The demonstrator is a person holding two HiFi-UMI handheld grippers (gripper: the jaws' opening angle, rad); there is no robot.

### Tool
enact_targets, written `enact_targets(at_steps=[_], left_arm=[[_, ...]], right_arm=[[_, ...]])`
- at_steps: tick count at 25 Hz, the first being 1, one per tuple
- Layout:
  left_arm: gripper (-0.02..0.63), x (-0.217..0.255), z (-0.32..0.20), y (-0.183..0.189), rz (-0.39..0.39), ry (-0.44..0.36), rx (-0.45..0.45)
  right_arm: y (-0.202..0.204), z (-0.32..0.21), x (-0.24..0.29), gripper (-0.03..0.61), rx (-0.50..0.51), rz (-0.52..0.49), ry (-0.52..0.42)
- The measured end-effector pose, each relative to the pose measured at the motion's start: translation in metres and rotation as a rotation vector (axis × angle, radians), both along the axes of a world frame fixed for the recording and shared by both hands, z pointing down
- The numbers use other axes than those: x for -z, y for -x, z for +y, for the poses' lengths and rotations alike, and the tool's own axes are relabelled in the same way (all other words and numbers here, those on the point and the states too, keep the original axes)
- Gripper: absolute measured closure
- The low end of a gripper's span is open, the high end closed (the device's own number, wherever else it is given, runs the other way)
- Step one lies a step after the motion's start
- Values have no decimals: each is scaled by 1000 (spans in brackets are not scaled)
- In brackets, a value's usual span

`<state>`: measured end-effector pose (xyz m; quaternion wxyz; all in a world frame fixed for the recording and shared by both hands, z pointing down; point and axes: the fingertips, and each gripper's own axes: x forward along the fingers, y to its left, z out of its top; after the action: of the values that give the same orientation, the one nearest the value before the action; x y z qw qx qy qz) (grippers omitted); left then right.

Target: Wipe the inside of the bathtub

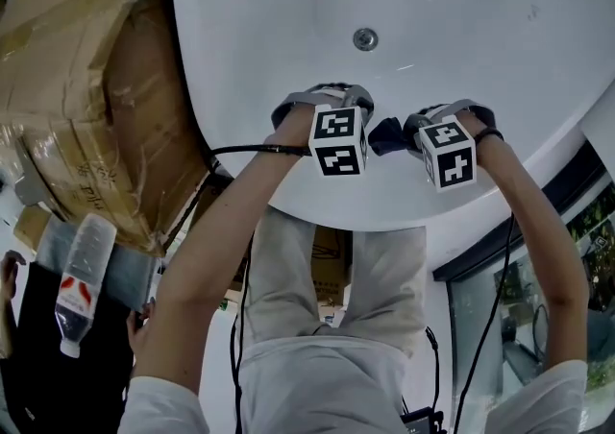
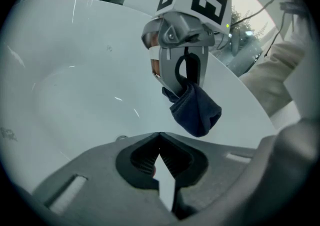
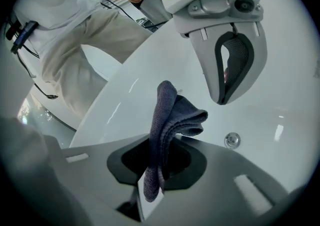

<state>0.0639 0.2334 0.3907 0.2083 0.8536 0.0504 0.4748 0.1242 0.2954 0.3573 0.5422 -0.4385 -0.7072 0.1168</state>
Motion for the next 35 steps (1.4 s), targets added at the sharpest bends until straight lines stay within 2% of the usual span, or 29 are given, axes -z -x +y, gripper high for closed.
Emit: enact_targets(at_steps=[10,17,25,35], left_arm=[[614,-40,-2,3,-20,11,-84],[614,-72,1,3,-40,-25,-191],[614,-104,3,5,-75,-24,-222],[614,-141,10,10,-93,-17,-271]], right_arm=[[11,-22,-75,523,-85,12,-89],[27,-27,-125,522,-113,-4,-158],[32,-34,-174,522,-142,-8,-225],[38,-36,-222,522,-239,36,-238]])
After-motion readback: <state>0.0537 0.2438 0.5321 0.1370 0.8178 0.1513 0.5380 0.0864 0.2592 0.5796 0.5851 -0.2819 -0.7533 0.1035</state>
